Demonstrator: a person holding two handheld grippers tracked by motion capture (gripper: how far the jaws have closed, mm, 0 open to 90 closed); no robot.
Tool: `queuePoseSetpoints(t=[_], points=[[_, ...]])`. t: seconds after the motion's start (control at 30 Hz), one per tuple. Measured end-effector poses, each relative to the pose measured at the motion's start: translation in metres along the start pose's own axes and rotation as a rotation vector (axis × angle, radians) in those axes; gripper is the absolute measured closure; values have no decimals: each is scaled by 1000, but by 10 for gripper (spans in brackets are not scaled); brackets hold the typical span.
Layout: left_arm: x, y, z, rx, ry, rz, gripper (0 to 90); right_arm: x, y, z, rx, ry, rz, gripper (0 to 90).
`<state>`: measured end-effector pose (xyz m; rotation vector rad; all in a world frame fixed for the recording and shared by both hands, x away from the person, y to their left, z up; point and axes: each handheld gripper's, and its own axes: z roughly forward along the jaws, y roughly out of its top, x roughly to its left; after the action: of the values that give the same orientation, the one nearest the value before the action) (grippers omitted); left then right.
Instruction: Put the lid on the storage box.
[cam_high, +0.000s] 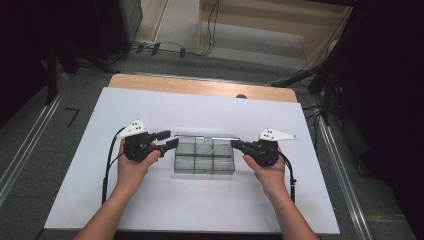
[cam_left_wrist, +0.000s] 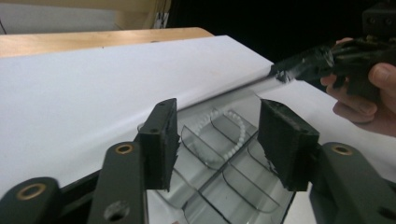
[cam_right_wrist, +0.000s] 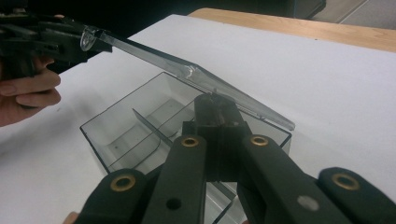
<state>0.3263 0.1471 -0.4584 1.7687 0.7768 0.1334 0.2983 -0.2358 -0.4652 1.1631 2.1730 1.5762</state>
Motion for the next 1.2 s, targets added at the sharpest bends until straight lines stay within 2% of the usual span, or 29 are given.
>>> queuePoseSetpoints(t=[0.27,0.47,0.97,1.2], points=[[-4,-12,1,37,-37,-41,750,2,-5,-2,-3,3,-2,882],[-10,-12,2,46,-60,-24,889,4,-10,-4,-1,2,-8,882],[-14,-23,-1,79,-77,-43,898,7,-25,-8,16,7,-6,882],[-13,-31,-4,88,-67,-51,898,8,-34,-9,34,3,-5,882]])
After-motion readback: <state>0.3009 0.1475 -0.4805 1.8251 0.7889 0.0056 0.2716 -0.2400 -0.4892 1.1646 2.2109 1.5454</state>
